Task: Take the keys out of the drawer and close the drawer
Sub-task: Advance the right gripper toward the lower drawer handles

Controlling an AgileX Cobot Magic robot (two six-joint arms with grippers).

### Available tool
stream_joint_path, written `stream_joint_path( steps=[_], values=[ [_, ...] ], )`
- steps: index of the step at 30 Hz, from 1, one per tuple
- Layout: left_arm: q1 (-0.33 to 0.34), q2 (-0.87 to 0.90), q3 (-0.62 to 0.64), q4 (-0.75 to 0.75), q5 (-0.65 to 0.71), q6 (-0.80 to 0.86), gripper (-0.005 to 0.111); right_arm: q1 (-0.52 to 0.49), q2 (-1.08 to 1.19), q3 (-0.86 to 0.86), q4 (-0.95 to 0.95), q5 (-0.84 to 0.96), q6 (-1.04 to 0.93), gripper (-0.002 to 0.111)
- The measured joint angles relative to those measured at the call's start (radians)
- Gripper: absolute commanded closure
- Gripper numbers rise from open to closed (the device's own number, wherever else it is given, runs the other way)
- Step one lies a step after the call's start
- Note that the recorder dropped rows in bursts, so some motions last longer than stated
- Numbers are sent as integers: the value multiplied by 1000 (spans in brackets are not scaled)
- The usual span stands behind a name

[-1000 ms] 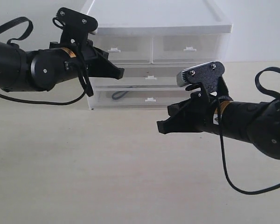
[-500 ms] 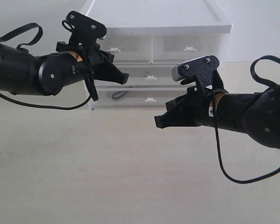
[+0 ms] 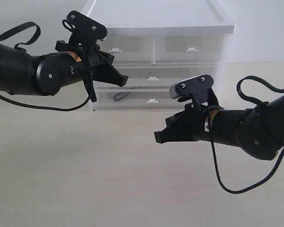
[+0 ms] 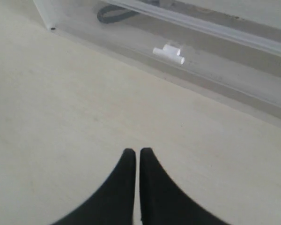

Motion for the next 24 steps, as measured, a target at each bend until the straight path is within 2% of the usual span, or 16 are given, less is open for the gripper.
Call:
stream_joint_path(
  steps=[7,11,24],
  values=[
    [2,0,0,-18,9,82,103,0,0,0,0,-53,0,108],
    [5,-4,0,-95,30,159,103,0,0,0,0,-55,0,108],
    [6,-4,2,-122,26,215,103,0,0,-1,-4,-67,0,108]
  ],
)
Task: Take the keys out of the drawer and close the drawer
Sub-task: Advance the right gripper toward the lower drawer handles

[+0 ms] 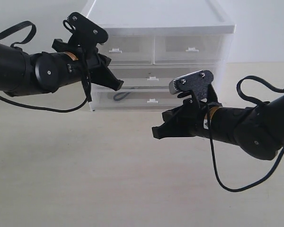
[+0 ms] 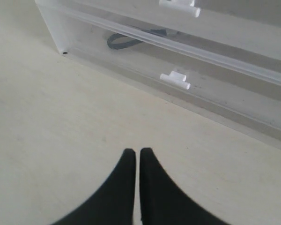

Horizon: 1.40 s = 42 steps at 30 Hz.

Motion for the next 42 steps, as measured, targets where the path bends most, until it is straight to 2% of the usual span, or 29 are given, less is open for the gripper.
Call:
stream_joint_path(
  steps=[8,12,16,18,25,32,42],
  values=[
    [0,0,5,0,-14,2,103,0,0,-42,0,15,0,106],
    [0,0,5,2,-17,2,103,0,16,-62,-2,20,0,91],
    [0,0,6,2,-17,2,103,0,50,-92,-4,26,11,68],
    [0,0,6,2,-17,2,103,0,69,-112,-4,26,32,63],
    [0,0,6,2,-17,2,103,0,141,-167,-4,9,61,62],
    [12,-10,-5,0,53,9,103,0,199,-229,-2,-11,95,62],
    [12,-10,-5,-2,53,11,103,0,201,-320,11,198,115,62]
  ],
)
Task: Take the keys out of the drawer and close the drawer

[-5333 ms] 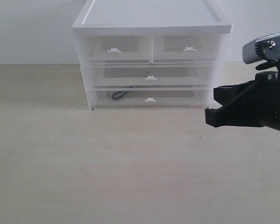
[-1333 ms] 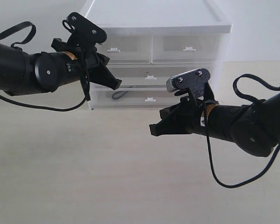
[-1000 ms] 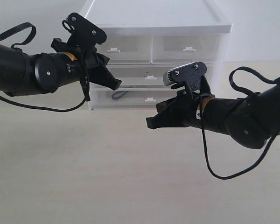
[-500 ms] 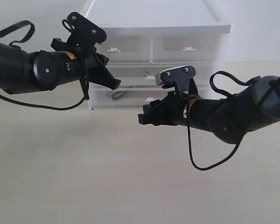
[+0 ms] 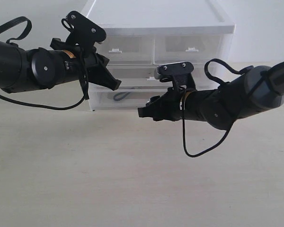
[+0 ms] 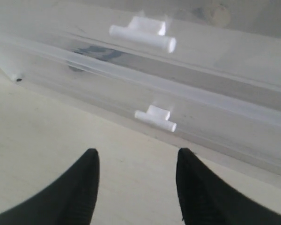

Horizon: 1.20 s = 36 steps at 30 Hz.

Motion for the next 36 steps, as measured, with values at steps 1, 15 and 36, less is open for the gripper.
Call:
stream_joint_path(
  steps=[1,15,36],
  values=[
    [0,0,0,0,0,0,103,0,0,-8,8,25,0,62],
    [0,0,0,0,0,0,103,0,7,-72,77,68,0,62],
    [0,0,0,-4,0,0,103,19,114,-223,100,204,8,62]
  ],
)
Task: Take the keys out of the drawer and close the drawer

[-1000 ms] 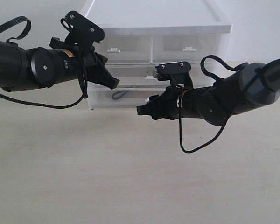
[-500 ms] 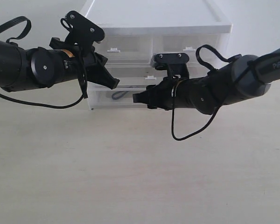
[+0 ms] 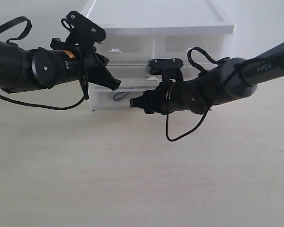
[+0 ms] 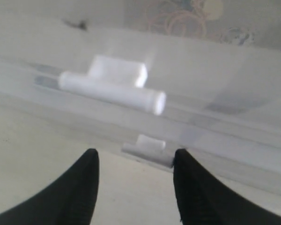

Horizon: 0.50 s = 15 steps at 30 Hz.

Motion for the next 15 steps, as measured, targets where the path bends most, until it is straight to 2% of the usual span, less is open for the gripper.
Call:
stream_joint_path(
  steps=[15],
  values=[
    [0,0,0,-2,0,0,103,4,19,-33,7,55,-2,62]
  ],
)
